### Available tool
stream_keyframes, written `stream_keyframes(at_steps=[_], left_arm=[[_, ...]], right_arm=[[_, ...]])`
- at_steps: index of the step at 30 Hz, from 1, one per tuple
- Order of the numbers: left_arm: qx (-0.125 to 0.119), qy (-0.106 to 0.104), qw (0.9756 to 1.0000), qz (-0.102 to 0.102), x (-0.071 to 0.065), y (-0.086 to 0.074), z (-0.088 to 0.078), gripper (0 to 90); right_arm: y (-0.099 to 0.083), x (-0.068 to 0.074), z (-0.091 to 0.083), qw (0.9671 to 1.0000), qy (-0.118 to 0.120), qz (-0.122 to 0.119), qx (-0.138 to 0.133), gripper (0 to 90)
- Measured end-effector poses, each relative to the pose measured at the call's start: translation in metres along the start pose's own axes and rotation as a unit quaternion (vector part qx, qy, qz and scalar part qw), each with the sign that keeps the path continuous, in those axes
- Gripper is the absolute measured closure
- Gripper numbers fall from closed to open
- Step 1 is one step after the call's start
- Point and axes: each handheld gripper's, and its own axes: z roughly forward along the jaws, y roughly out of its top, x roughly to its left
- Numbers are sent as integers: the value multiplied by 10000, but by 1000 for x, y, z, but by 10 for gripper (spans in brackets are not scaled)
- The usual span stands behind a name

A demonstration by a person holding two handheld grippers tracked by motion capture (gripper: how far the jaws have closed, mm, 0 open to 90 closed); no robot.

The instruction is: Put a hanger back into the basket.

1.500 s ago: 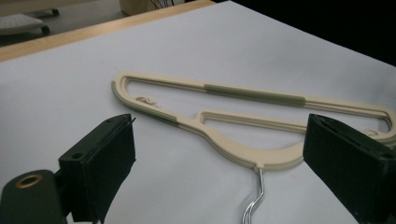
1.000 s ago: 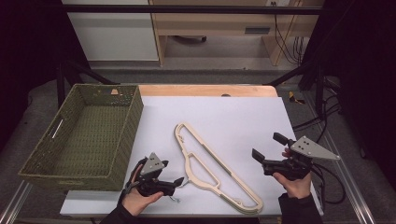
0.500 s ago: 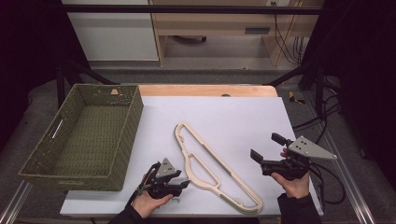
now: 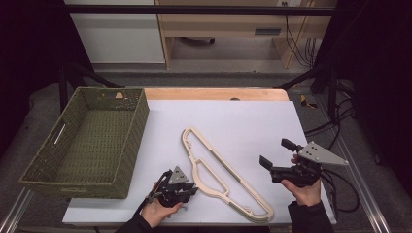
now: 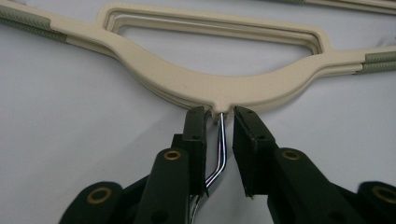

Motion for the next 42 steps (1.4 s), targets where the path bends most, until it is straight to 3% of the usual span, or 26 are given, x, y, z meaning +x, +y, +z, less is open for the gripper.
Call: stream_keyframes(at_steps=[9,27,34,42], left_arm=[[-23,-59,9999,-130,0,0,-2,876],[-59,-114,9997,-187,2,7,-10,885],[-79,-20,9999,-130,-1,14,-16,886],[-47,88,9999,-44,-7,21,-22,887]], right_arm=[[0,0,0,10000,16,-15,25,46],[-5,11,12,9996,174,-68,211,56],[-7,33,27,9977,467,-201,440,75],[-16,63,50,9933,845,-242,755,111]])
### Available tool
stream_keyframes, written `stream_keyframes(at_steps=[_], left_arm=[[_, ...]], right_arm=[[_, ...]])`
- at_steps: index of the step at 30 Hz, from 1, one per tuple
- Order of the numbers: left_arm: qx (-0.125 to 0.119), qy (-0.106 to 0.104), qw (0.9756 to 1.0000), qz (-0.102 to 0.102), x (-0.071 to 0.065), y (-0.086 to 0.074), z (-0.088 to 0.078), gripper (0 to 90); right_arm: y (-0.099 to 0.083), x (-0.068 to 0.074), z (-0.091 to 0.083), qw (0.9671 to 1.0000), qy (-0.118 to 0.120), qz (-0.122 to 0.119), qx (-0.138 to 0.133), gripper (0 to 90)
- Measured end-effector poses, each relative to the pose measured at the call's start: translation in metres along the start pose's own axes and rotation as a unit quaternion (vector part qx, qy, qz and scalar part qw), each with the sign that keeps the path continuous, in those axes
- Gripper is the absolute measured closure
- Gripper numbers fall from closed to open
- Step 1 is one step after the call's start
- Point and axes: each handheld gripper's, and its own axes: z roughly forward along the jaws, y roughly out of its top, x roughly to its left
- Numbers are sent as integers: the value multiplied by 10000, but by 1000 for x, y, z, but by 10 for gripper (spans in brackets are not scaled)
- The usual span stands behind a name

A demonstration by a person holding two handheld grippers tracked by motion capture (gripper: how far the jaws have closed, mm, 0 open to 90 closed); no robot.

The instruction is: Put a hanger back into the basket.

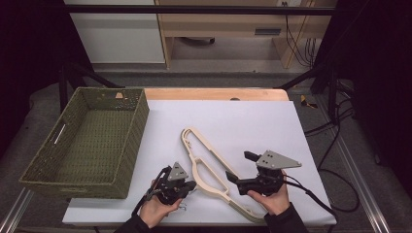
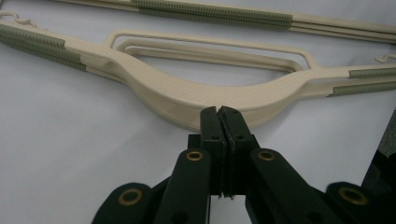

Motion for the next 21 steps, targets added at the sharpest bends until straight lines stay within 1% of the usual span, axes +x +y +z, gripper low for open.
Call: stream_keyframes(at_steps=[1,4,5,6,8,10,11,13,14,15,16,18,19,21], left_arm=[[4,39,10000,48,-1,1,-1,887],[33,84,9999,106,-3,4,-2,887],[50,94,9999,134,-4,5,-3,887],[69,110,9998,159,-5,7,-4,888],[99,154,9996,203,-6,11,-6,888],[140,199,9993,276,-8,15,-8,887],[146,198,9993,272,-8,17,-9,887],[140,181,9994,244,-8,21,-12,888],[132,181,9995,223,-7,23,-14,888],[139,168,9995,218,-7,24,-15,888],[126,145,9997,181,-7,26,-16,888],[86,132,9998,147,-6,27,-17,888],[121,128,9997,149,-4,28,-18,888],[105,140,9997,149,-4,28,-18,888]], right_arm=[[-1,1,3,10000,17,-30,41,113],[-4,5,9,9999,77,-41,136,123],[-8,8,17,9997,118,-28,232,132],[-8,8,17,9997,118,-28,232,132],[-11,10,23,9993,172,-11,346,135],[-13,15,28,9987,197,-43,462,147],[-13,18,29,9985,195,-51,505,154],[-13,22,32,9980,236,-157,570,169],[-14,25,35,9976,318,-184,595,187],[-14,25,35,9976,318,-184,595,187],[-15,27,38,9974,361,-124,613,206],[-16,28,40,9971,359,-126,659,216],[-17,30,42,9967,357,-158,712,223],[-19,36,49,9949,330,-320,894,252]])
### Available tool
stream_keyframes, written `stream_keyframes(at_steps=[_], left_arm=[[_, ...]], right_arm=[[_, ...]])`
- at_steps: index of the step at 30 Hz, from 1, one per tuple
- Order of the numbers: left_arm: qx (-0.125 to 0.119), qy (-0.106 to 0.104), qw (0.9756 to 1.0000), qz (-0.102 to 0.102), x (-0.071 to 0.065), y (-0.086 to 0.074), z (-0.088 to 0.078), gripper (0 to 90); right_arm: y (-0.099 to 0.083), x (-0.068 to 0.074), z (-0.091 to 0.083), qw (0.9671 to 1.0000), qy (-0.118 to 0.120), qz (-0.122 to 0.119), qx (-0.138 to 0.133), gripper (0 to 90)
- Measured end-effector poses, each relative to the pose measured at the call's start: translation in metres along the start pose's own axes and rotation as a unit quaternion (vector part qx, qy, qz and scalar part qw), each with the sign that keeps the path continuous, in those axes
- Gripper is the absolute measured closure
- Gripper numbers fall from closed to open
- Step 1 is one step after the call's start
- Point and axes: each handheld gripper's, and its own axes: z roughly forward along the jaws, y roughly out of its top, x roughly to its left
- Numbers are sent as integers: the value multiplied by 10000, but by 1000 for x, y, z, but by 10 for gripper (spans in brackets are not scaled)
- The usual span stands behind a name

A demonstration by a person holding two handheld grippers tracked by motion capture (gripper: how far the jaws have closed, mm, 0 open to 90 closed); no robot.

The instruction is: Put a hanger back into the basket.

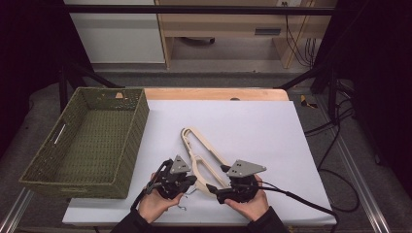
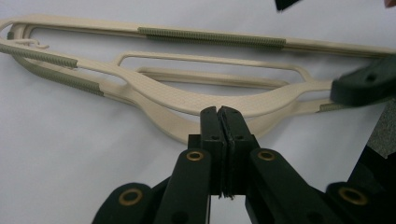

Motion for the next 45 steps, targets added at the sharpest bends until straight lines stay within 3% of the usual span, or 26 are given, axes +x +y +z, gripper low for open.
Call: stream_keyframes(at_steps=[4,5,16,20,23,28,29,34,37,38,39,40,43,45], left_arm=[[2,66,9999,87,-1,1,1,888],[5,78,9999,104,-2,1,1,888],[31,56,9999,131,-4,2,3,887],[13,59,9999,126,-5,2,2,887],[22,70,9999,120,-5,2,2,887],[-22,84,9999,146,-6,2,1,884],[-129,52,9998,171,-6,2,-2,879],[-645,69,9977,179,-3,7,-21,564],[-1101,-5,9938,164,3,8,-37,407],[-1101,-5,9938,164,3,8,-37,365],[-1368,24,9904,197,6,8,-48,326],[-1493,27,9887,169,8,8,-53,280],[-1768,46,9842,82,15,5,-66,198],[-1860,76,9825,17,21,2,-70,153]], right_arm=[[-2,6,11,9995,158,-124,234,308],[-3,8,16,9990,62,-245,377,353],[-10,12,32,9950,-103,-545,831,569],[-12,12,35,9938,-88,-614,920,624],[-13,12,37,9929,-88,-670,980,713],[-13,13,35,9920,-126,-791,976,727],[-13,13,35,9920,-124,-801,967,730],[-12,13,32,9919,-183,-911,864,745],[-9,12,27,9920,-259,-949,790,761],[-8,11,25,9914,-328,-979,803,764],[-7,9,23,9916,-395,-953,774,767],[-6,9,22,9917,-430,-919,784,769],[-3,4,16,9900,-582,-1032,762,780],[0,2,10,9894,-705,-1030,745,788]])
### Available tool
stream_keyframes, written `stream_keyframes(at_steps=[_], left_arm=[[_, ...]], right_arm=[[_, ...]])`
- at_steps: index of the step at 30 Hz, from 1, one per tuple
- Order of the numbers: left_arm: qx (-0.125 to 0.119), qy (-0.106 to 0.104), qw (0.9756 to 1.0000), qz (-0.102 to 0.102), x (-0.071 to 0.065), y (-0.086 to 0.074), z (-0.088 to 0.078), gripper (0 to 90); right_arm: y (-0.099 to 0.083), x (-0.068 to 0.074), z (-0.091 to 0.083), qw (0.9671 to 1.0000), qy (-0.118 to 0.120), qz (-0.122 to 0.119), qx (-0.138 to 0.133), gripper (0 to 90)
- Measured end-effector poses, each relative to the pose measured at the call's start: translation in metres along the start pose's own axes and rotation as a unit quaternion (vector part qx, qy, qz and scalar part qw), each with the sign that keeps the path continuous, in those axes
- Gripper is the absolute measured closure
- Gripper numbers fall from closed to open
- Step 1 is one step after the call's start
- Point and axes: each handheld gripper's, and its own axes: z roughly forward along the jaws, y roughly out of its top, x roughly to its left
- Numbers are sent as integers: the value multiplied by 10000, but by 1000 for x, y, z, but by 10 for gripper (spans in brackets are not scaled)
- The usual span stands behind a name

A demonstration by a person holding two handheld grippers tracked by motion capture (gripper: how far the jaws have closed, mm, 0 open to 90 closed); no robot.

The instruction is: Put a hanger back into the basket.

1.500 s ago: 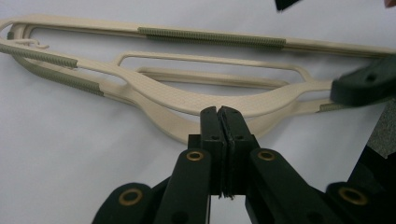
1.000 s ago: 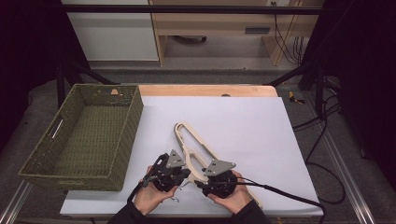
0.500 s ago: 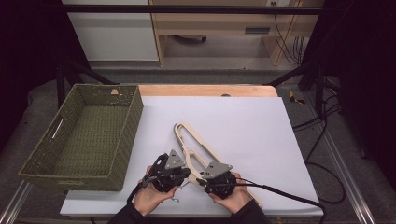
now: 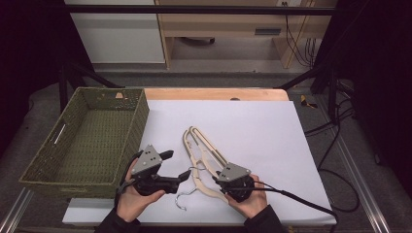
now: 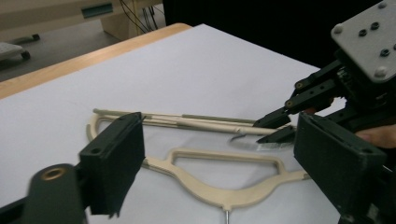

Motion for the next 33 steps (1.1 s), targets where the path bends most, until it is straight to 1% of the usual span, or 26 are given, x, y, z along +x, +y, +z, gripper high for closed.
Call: stream_keyframes(at_steps=[1,3,5,6,8,10,11,12,13,15,16,18,19,20,21,22,25,29,31,32,33], left_arm=[[-28,25,10000,-52,3,-1,-2,132],[-39,69,9999,-123,9,-5,-4,86],[-28,61,9998,-175,13,-8,-4,83],[-6,50,9998,-190,14,-9,-2,80],[70,55,9998,-149,14,-12,2,68],[111,60,9998,-132,14,-13,4,64],[190,48,9997,-122,13,-15,9,63],[190,48,9997,-122,13,-15,9,63],[255,25,9996,-100,12,-17,12,63],[282,23,9996,-74,12,-18,13,63],[286,32,9996,-64,12,-18,13,63],[272,41,9996,-66,12,-18,13,60],[272,34,9996,-65,12,-17,12,60],[272,34,9996,-65,12,-17,12,60],[254,23,9997,-55,12,-16,11,60],[243,10,9997,-53,11,-16,11,58],[211,-26,9998,-6,9,-14,10,54],[209,-67,9997,86,6,-12,10,54],[220,-103,9996,120,5,-11,11,54],[220,-103,9996,120,5,-11,11,54],[249,-144,9994,188,3,-10,13,54]], right_arm=[[0,-2,-2,10000,-65,-7,-27,793],[1,-8,-8,9998,-214,-50,14,807],[-1,-15,-13,9993,-368,8,86,821],[-2,-19,-16,9992,-391,79,20,825],[-2,-26,-21,9988,-449,216,22,837],[-3,-33,-26,9979,-602,223,66,852],[-4,-36,-29,9975,-655,257,58,856],[-6,-40,-30,9971,-711,283,31,862],[-8,-44,-32,9965,-768,322,33,866],[-11,-52,-37,9953,-858,460,-1,869],[-12,-56,-40,9951,-863,470,-40,870],[-14,-62,-48,9946,-839,599,-99,869],[-14,-64,-52,9946,-844,592,-145,870],[-14,-64,-52,9946,-844,592,-145,870],[-12,-65,-60,9945,-777,628,-298,870],[-12,-66,-64,9945,-685,685,-406,870],[-7,-64,-70,9948,-287,725,-650,870],[1,-52,-65,9956,219,600,-689,869],[5,-47,-59,9942,538,582,-723,870],[5,-47,-59,9942,538,582,-723,870],[8,-43,-55,9923,822,537,-759,870]])
